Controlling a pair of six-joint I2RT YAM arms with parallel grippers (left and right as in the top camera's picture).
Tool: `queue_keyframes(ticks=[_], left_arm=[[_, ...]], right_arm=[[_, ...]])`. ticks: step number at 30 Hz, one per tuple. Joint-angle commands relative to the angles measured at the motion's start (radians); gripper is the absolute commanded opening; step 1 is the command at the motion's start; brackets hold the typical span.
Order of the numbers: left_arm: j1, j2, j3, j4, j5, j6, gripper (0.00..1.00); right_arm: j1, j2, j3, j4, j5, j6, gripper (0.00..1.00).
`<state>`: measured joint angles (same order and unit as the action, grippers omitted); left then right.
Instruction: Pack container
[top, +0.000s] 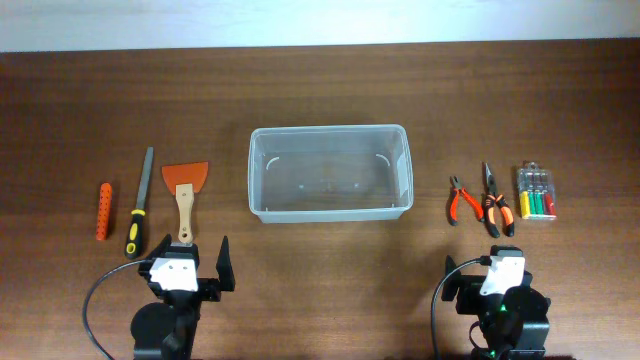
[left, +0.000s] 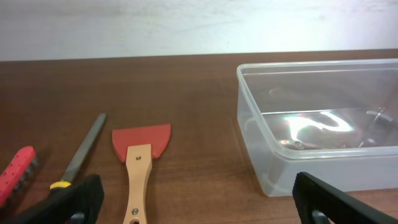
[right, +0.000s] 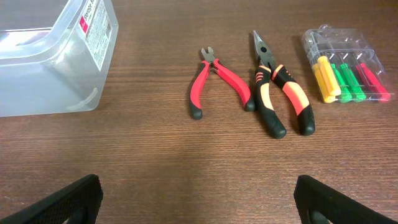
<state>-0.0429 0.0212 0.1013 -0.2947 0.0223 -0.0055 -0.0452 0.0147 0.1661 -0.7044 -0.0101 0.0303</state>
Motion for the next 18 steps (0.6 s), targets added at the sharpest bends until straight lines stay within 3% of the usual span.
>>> queue_keyframes(ticks=[1,5,10,18], left_arm=[[0.000,-0.011,-0.007,0.027,0.042,-0.005,0.99],[0.000,-0.005,0.020,0.026,0.140,-0.006,0.99],[0.003,0.137,0.238,-0.166,0.035,-0.077,0.99],[0.017,0.747,0.811,-0.516,0.008,0.029,0.99]], right_arm=[[-0.007,-0.010,-0.005,0.022,-0.005,0.008,0.98],[-0.007,-0.010,-0.005,0.122,-0.073,0.012,0.99],[-0.007,0.005,0.048,0.299,-0.228,0.012,0.99],[-0.007,0.267,0.340,0.255,-0.221,-0.050,0.99]])
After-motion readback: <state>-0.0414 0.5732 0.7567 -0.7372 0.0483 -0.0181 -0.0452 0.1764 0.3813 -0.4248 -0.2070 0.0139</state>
